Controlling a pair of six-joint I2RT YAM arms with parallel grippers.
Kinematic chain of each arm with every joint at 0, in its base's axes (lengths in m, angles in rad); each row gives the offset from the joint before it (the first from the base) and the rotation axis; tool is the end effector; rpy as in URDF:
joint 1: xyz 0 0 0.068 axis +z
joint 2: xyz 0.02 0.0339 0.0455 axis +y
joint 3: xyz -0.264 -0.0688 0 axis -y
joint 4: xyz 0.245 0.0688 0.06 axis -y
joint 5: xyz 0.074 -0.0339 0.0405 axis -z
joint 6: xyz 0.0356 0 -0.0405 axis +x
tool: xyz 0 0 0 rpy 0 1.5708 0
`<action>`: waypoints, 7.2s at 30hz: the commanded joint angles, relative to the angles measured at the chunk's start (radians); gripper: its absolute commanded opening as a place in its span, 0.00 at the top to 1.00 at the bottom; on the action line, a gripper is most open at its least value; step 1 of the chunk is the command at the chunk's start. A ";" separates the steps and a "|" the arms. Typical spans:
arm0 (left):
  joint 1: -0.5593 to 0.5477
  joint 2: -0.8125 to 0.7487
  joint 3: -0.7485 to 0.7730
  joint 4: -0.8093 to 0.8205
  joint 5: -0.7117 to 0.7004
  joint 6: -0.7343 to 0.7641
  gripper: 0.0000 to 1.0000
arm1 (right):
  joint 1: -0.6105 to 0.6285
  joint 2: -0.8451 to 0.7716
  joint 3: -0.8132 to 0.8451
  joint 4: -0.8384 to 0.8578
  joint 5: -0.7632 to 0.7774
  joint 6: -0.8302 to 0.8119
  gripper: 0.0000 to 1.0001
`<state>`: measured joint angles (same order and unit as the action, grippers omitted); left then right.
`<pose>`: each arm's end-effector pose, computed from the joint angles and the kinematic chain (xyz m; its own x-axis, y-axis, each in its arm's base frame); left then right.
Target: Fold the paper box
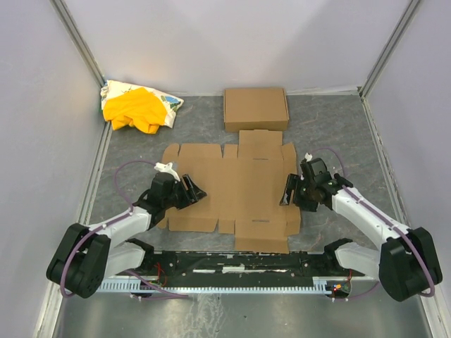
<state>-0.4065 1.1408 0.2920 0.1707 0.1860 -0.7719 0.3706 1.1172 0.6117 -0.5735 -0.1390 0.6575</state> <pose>0.1827 -0.0858 0.1409 -0.7762 -0.4121 -0.4771 -0.0287 0.7790 -0.6263 0.1840 0.0768 0.1884 -0.9068 0.2970 -0.2991 0.1700 0.9070 0.3853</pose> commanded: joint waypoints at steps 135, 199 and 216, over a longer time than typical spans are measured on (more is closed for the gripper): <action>-0.095 -0.417 0.360 -0.223 -0.428 0.308 0.16 | 0.391 0.236 0.859 -0.439 0.194 -0.657 0.97; -0.021 0.696 0.355 0.716 -0.329 -0.405 0.25 | 0.160 0.466 0.914 -0.411 -0.205 -0.513 0.96; -0.017 0.851 0.363 0.958 -0.390 -0.415 0.32 | 0.133 0.497 0.920 -0.429 -0.224 -0.516 0.96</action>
<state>-0.4267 1.9705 0.6849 0.9833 -0.1589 -1.1687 0.5156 1.5784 1.5261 -0.9680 -0.4194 0.1570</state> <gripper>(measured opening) 0.698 0.043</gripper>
